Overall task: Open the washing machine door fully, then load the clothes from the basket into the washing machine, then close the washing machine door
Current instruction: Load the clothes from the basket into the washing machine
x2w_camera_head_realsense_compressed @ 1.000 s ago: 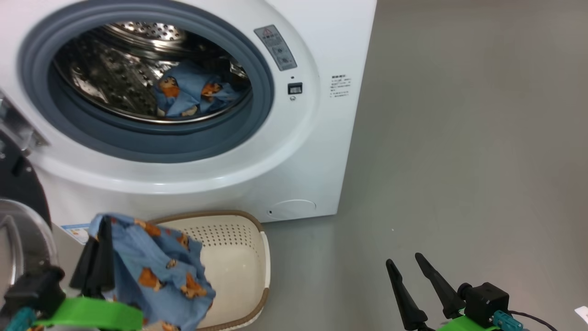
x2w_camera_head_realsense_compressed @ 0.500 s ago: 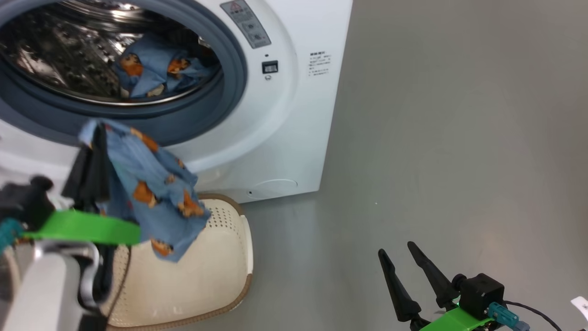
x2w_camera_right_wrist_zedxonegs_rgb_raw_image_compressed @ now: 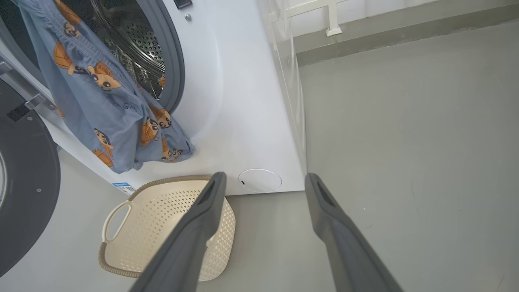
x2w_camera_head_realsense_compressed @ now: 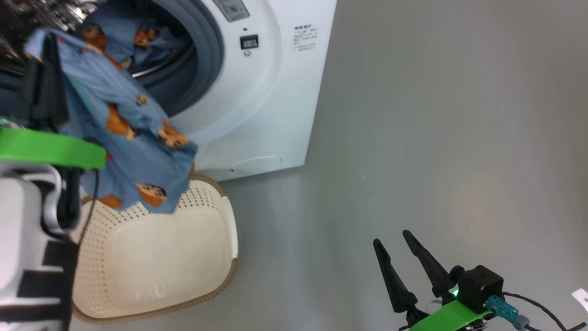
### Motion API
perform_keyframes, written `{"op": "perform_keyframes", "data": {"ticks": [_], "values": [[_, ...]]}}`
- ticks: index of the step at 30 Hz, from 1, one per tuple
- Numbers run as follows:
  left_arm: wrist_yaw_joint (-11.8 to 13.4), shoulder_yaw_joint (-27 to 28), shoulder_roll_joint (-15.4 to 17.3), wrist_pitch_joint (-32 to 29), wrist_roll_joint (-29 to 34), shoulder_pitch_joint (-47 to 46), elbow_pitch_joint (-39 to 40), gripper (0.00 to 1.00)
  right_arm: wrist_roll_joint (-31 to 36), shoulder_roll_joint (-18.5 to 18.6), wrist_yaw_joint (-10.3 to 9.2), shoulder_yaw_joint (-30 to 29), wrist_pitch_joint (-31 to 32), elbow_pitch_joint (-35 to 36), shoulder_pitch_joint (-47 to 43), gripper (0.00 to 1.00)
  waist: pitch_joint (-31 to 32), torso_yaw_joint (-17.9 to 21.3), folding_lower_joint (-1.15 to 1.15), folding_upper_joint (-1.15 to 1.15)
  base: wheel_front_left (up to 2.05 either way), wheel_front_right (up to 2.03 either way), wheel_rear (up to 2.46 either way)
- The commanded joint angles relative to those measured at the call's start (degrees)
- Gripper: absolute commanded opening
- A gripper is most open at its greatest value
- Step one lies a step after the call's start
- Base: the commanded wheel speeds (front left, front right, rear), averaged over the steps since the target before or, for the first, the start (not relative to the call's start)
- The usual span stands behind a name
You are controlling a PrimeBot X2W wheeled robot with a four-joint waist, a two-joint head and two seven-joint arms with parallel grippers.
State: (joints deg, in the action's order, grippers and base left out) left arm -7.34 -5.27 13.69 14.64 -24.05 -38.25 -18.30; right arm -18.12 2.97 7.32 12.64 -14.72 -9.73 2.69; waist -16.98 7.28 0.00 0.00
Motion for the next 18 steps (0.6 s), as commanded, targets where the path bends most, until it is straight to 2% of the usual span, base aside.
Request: {"op": "perform_keyframes", "data": {"ticks": [1, 11, 18], "values": [[-0.14, 1.68, 2.94, 0.36, -0.77, -2.92, 0.74, 0.0, 0.33, -0.1, 0.17, 1.81, -0.28, 1.65, 1.39, 1.0, -2.24, 1.09, 0.0, 0.0, 0.0, 0.0, 0.0], [-0.14, 1.61, 8.74, 0.36, -3.19, -9.63, -2.27, 0.0, -0.19, -0.1, 0.17, 2.46, -0.28, 4.47, 2.33, 1.0, -11.12, 3.95, 0.0, 0.0, 0.0, 0.0, 0.0], [-0.14, 0.25, 11.46, 0.2, -4.44, -12.43, -4.57, 0.0, -1.65, -0.1, 0.17, 3.67, -0.28, 6.04, 2.77, 1.0, -14.98, 6.03, 0.0, 0.0, 0.0, 0.0, 0.0]]}}
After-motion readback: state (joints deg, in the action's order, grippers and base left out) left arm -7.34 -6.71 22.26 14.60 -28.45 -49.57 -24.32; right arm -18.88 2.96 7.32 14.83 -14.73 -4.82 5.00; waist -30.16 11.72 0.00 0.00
